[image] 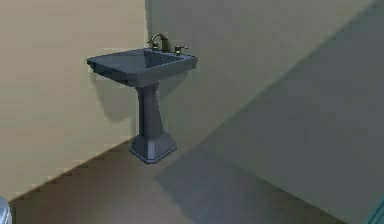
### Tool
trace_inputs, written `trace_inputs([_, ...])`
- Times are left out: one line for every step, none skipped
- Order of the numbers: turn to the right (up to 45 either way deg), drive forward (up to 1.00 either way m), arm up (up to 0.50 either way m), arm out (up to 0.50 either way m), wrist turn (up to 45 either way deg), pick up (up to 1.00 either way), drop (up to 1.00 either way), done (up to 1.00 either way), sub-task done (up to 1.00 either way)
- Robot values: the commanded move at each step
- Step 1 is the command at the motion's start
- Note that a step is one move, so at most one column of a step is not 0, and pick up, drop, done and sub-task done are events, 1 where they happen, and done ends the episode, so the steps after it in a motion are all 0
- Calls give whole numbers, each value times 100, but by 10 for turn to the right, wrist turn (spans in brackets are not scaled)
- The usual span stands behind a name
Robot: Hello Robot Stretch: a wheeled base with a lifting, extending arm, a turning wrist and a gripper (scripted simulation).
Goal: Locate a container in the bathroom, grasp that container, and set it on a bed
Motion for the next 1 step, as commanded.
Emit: trace_inputs([-300,0,0,0,0,0,0,0,0])
